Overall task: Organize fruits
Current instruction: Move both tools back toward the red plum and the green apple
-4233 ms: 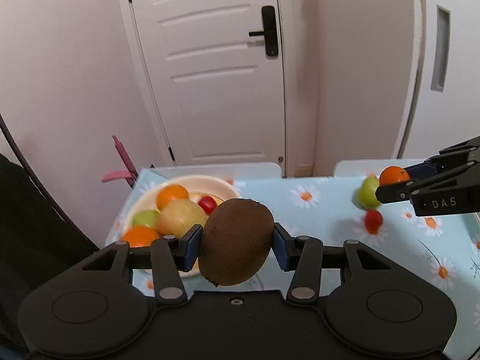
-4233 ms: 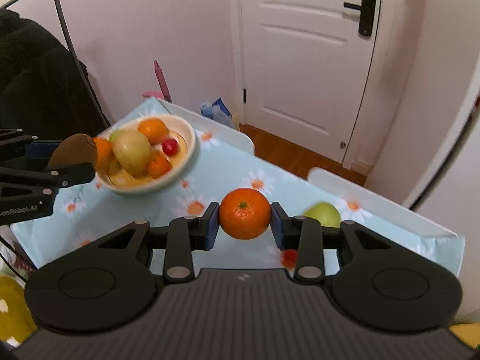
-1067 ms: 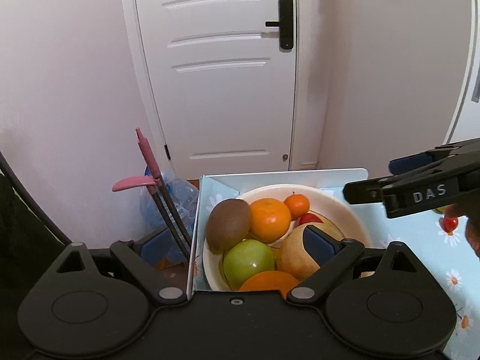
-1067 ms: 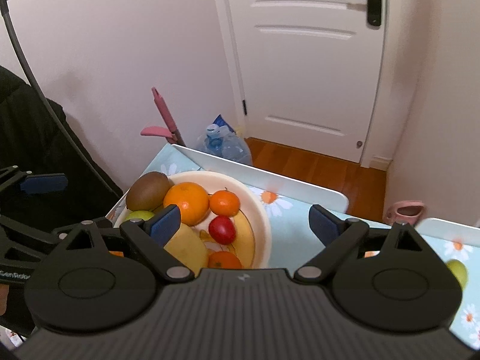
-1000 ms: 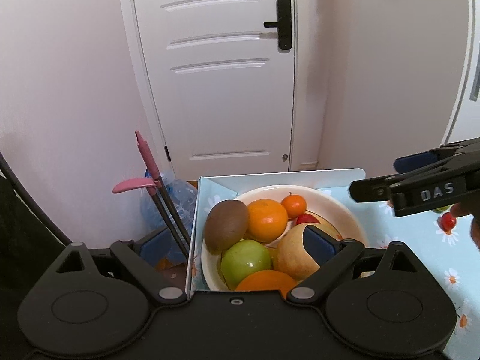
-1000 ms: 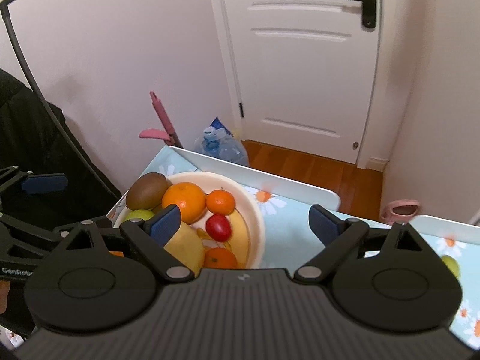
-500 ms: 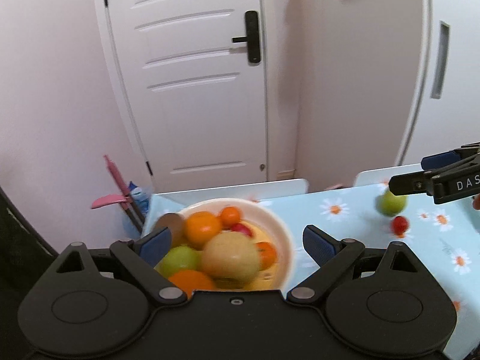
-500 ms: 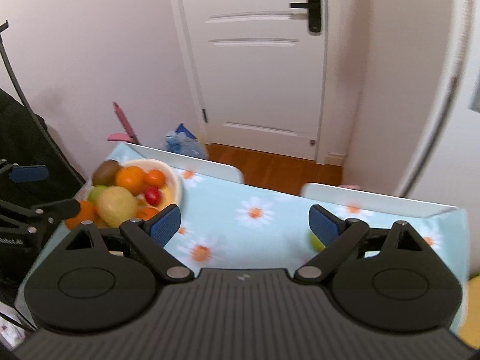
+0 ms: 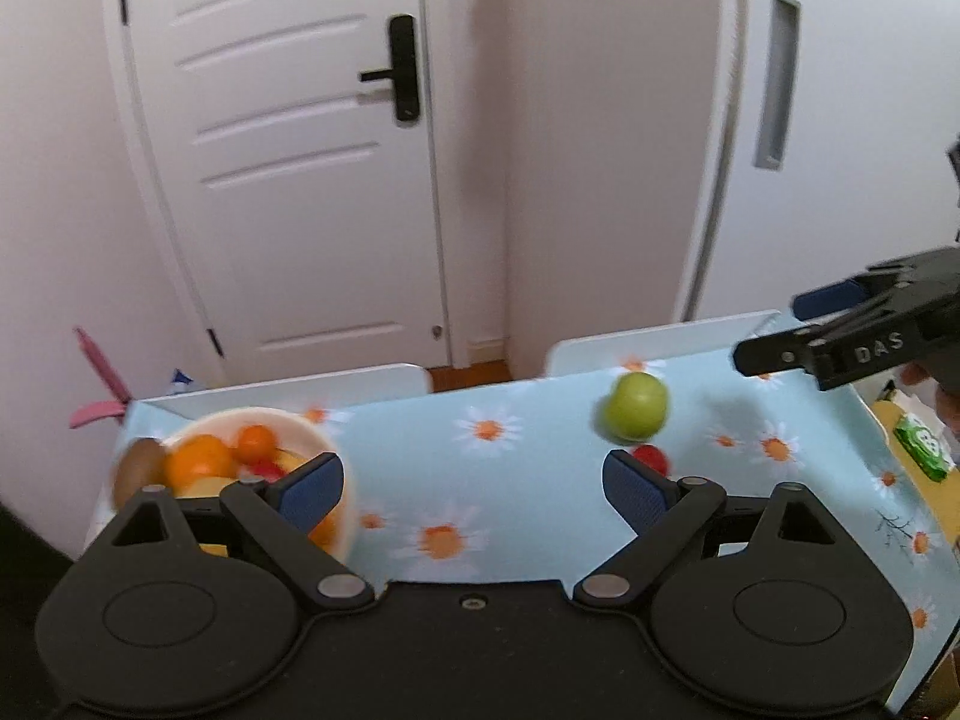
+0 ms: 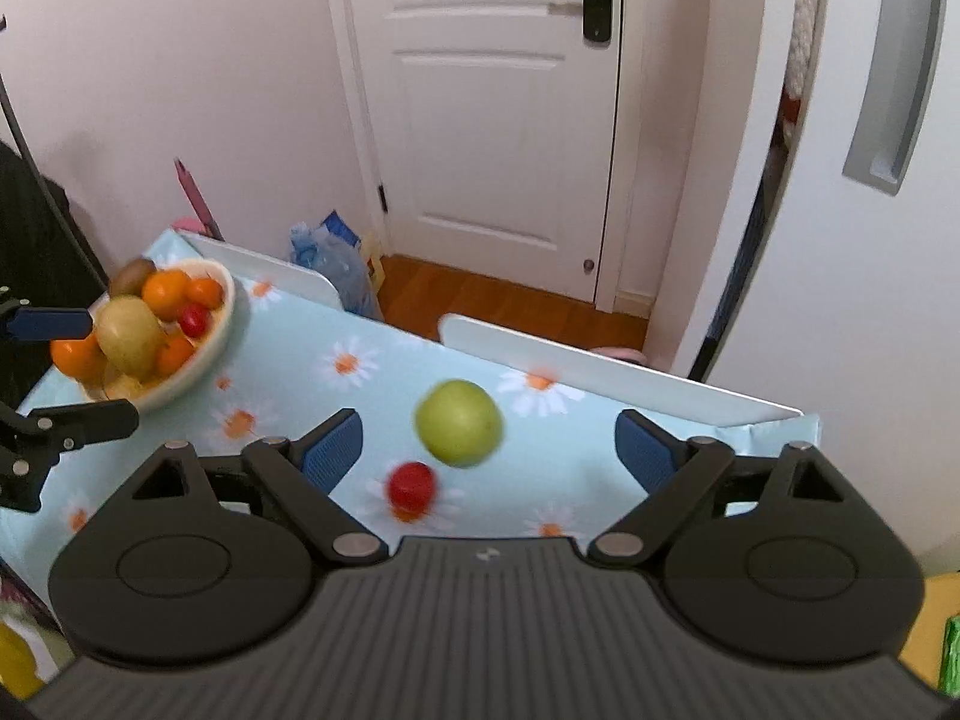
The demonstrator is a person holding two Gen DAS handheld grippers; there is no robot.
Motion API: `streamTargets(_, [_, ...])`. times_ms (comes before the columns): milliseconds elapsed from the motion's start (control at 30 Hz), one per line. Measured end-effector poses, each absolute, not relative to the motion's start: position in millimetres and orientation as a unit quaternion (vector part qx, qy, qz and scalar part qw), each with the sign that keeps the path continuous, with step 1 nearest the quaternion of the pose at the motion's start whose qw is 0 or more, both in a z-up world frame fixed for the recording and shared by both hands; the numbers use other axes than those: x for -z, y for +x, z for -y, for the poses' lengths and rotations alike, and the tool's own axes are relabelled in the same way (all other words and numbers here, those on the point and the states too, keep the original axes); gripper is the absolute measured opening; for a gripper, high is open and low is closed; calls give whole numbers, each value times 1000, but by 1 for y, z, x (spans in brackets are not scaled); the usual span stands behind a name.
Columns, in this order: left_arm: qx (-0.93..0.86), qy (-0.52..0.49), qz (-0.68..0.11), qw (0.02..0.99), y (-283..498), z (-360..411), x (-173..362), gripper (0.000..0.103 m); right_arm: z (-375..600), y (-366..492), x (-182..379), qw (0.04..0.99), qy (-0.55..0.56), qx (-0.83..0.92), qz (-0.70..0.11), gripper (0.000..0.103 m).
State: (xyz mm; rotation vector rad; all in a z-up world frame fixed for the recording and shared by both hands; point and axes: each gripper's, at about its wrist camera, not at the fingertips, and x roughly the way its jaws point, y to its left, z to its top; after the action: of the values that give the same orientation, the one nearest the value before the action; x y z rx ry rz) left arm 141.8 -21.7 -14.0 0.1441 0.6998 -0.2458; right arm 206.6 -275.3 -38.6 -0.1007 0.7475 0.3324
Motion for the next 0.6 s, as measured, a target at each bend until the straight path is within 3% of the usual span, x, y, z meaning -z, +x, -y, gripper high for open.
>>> streamTargets(367, [163,78,-373,910,177,94,82,86,305,246,87,902,-40,-204,-379,99])
streamTargets(500, [172,86,-384,903,190,112,102,73,307,256,101,898,-39,-215,-383,99])
streamTargets(600, [175,90,-387,901,198,122,114,70,309,261,108,895,-35,-221,-387,98])
